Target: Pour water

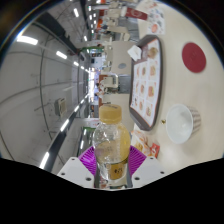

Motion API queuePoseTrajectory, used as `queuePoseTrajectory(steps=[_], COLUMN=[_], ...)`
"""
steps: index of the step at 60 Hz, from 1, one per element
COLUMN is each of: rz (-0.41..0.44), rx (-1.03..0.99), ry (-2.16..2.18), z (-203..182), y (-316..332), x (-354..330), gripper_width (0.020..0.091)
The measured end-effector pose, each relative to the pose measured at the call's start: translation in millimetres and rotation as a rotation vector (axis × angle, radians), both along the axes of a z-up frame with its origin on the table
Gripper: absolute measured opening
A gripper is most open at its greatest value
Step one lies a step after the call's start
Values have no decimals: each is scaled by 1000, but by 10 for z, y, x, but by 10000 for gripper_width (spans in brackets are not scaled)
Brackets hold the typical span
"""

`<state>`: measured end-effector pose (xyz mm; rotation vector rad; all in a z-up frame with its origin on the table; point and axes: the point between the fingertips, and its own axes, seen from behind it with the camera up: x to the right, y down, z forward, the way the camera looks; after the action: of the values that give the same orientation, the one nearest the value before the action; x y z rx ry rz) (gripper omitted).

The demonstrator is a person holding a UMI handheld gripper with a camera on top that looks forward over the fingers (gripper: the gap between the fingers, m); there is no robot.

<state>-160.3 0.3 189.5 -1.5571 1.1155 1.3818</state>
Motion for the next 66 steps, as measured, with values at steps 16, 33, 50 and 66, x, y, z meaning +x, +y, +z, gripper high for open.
queuePoseTrajectory(steps=[16, 33, 50, 66], rz=[1, 59, 197, 194], rx=[152, 160, 98, 100], ry=[-886, -1491, -1501, -1505], z=[553, -200, -1184, -1347], y=[265, 281, 232, 189], x=[1266, 2402, 2546, 2546], gripper_width=[367, 366, 365, 378])
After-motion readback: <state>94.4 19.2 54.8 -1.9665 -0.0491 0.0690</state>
